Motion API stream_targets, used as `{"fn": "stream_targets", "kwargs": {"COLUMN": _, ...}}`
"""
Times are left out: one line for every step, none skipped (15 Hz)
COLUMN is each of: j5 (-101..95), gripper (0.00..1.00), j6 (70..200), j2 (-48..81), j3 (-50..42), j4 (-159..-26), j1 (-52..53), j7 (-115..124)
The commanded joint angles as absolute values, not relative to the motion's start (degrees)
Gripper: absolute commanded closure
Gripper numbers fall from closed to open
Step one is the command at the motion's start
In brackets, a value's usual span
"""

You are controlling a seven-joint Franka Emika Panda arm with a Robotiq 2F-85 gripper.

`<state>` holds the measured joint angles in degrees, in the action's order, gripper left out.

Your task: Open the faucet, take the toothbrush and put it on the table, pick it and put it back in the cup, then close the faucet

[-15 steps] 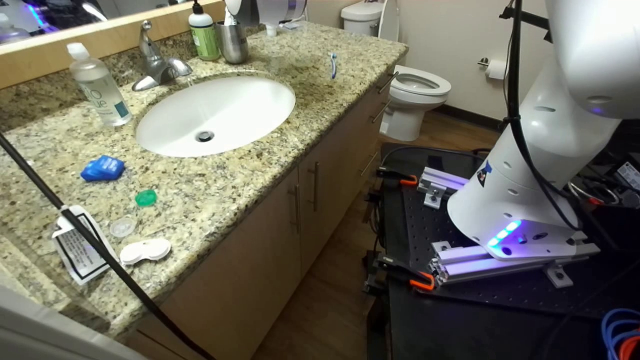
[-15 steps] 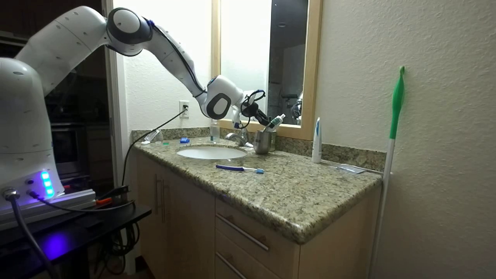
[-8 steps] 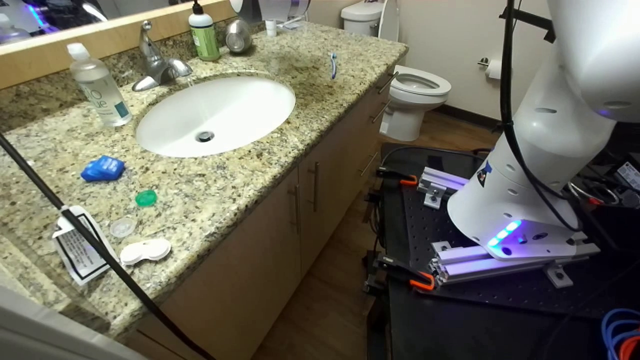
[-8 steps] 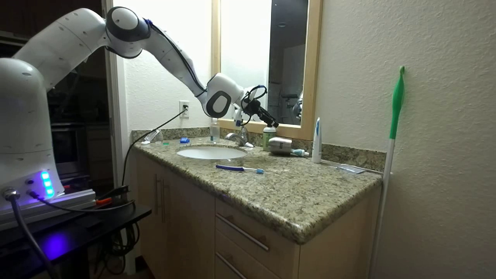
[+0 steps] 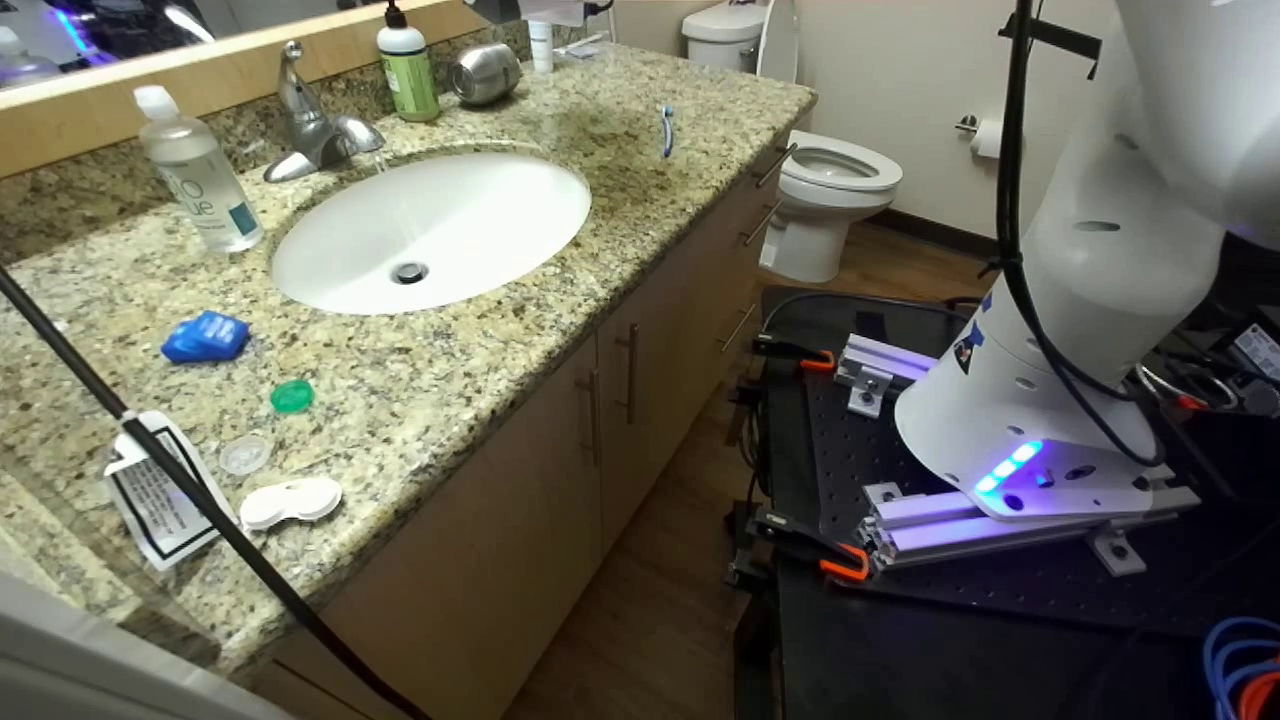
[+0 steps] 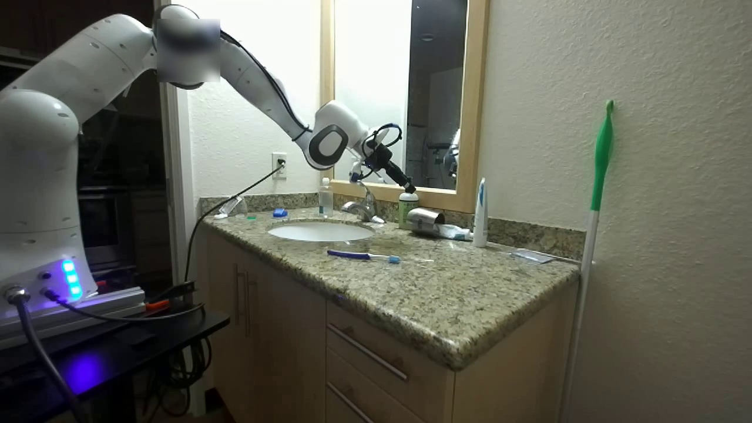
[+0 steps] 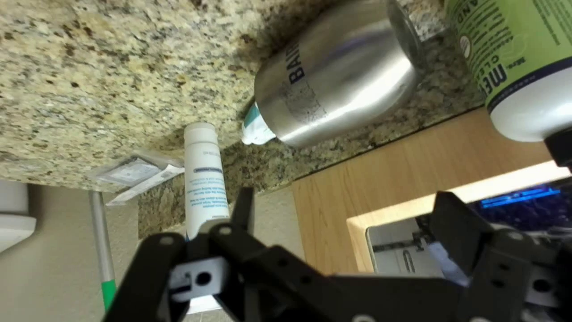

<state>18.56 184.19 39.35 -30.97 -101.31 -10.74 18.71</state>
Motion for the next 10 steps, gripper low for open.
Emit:
{"fn": "stream_targets", "kwargs": {"j5": 14.9, "gripper": 0.00, "j6": 168.5, "j2": 28.9, "j3": -33.9, "j4": -105.6, "j1": -7.2, "j7": 16.9}}
{"fn": "stream_targets", "kwargs": {"j5": 13.5, "gripper": 0.00, "j6": 163.9, "j2": 26.2, "j3": -33.4, "j4": -105.2, "j1": -7.5, "j7": 16.2}}
{"fn": "stream_targets", "kwargs": {"j5": 11.2, "gripper": 0.00, "j6": 159.4, "j2": 23.4, "j3": -31.6, "j4": -104.3, "j1": -8.8, "j7": 16.3}}
{"fn": "stream_targets", "kwargs": {"j5": 9.6, "gripper": 0.00, "j6": 154.7, "j2": 21.4, "j3": -30.3, "j4": -103.3, "j1": -9.7, "j7": 16.2}}
{"fn": "stream_targets", "kwargs": {"j5": 8.1, "gripper": 0.00, "j6": 149.9, "j2": 19.3, "j3": -29.3, "j4": -102.5, "j1": -10.1, "j7": 16.2}}
{"fn": "stream_targets", "kwargs": {"j5": 6.7, "gripper": 0.00, "j6": 144.8, "j2": 17.4, "j3": -28.2, "j4": -101.9, "j1": -10.4, "j7": 16.6}}
{"fn": "stream_targets", "kwargs": {"j5": 5.6, "gripper": 0.00, "j6": 140.8, "j2": 15.9, "j3": -27.0, "j4": -102.1, "j1": -10.6, "j7": 16.8}}
{"fn": "stream_targets", "kwargs": {"j5": 4.0, "gripper": 0.00, "j6": 137.3, "j2": 14.7, "j3": -26.1, "j4": -102.8, "j1": -10.6, "j7": 17.5}}
{"fn": "stream_targets", "kwargs": {"j5": 3.3, "gripper": 0.00, "j6": 133.4, "j2": 13.7, "j3": -25.0, "j4": -103.0, "j1": -11.0, "j7": 17.4}}
{"fn": "stream_targets", "kwargs": {"j5": 4.2, "gripper": 0.00, "j6": 129.1, "j2": 13.3, "j3": -23.7, "j4": -102.3, "j1": -11.9, "j7": 16.7}}
